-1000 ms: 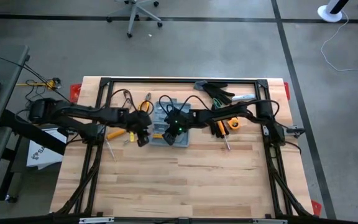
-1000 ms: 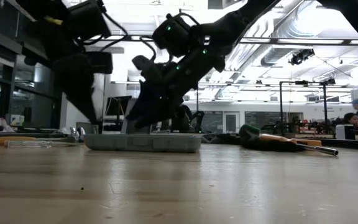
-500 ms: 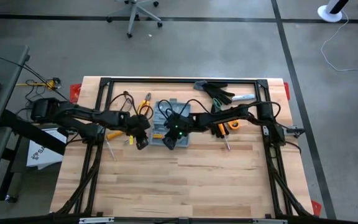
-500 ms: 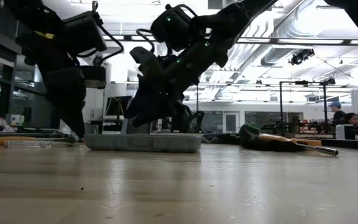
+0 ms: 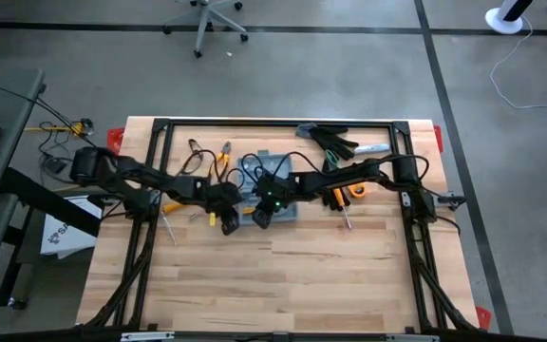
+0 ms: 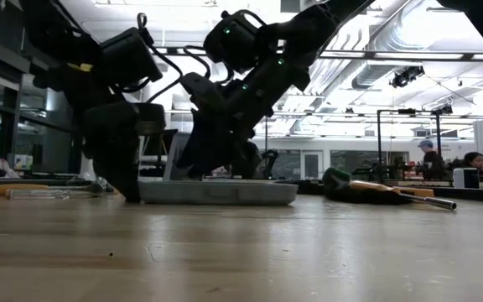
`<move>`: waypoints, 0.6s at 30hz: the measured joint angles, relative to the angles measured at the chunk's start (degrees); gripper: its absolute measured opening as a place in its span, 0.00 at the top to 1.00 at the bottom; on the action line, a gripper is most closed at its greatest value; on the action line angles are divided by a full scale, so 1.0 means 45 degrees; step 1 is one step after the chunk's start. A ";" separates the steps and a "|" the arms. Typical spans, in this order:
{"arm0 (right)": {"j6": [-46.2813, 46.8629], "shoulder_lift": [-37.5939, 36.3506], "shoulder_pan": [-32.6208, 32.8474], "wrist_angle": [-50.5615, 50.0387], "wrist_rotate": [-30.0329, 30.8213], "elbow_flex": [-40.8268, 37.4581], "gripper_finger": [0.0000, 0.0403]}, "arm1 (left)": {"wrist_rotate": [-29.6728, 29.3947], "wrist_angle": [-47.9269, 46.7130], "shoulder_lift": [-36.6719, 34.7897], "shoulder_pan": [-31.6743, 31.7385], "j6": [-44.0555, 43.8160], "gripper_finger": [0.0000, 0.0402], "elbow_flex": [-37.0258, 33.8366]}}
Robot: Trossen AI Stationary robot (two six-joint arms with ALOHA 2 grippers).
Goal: Prefit tool cases
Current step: Put the yellow screwdriver bits into the gray toolbox
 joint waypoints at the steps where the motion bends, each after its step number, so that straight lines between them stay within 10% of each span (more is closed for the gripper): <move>1: -0.0024 0.0000 0.0002 -0.0067 0.0022 0.0000 0.72 | 0.0019 0.0041 0.0042 -0.0037 -0.0010 0.98 0.0035; 18: -0.0253 0.0000 -0.0102 -0.0115 0.0397 0.0005 0.99 | -0.0226 0.0278 -0.0166 -0.0054 0.0096 1.00 0.0049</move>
